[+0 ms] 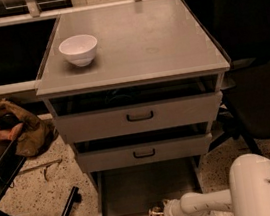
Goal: Pick orange can from bottom drawer and place on counter
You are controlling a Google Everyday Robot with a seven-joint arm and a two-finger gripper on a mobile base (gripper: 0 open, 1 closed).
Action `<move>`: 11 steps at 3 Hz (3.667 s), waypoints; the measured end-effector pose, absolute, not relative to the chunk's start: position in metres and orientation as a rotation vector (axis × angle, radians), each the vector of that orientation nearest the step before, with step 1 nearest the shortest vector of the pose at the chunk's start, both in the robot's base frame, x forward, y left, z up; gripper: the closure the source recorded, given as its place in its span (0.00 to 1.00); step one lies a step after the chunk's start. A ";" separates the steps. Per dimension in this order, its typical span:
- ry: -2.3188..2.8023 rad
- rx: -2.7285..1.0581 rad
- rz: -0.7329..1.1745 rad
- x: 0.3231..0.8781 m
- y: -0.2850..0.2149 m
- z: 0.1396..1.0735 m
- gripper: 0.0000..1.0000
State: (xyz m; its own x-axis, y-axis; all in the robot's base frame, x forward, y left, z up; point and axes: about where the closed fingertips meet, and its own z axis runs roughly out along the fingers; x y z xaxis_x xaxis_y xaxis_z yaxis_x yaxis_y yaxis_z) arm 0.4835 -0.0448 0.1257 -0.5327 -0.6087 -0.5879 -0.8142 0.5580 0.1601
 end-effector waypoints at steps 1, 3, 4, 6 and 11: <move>2.323 -1.146 0.583 0.484 -0.045 0.126 0.50; 2.226 -1.211 0.606 0.485 -0.032 0.221 0.96; 2.091 -1.232 0.654 0.495 -0.027 0.309 1.00; 1.984 -1.271 0.661 0.500 -0.014 0.386 1.00; 1.614 -1.395 0.638 0.560 0.023 0.684 1.00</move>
Offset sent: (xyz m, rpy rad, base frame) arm 0.0104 0.0054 0.0671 -0.0194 -0.0323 0.0370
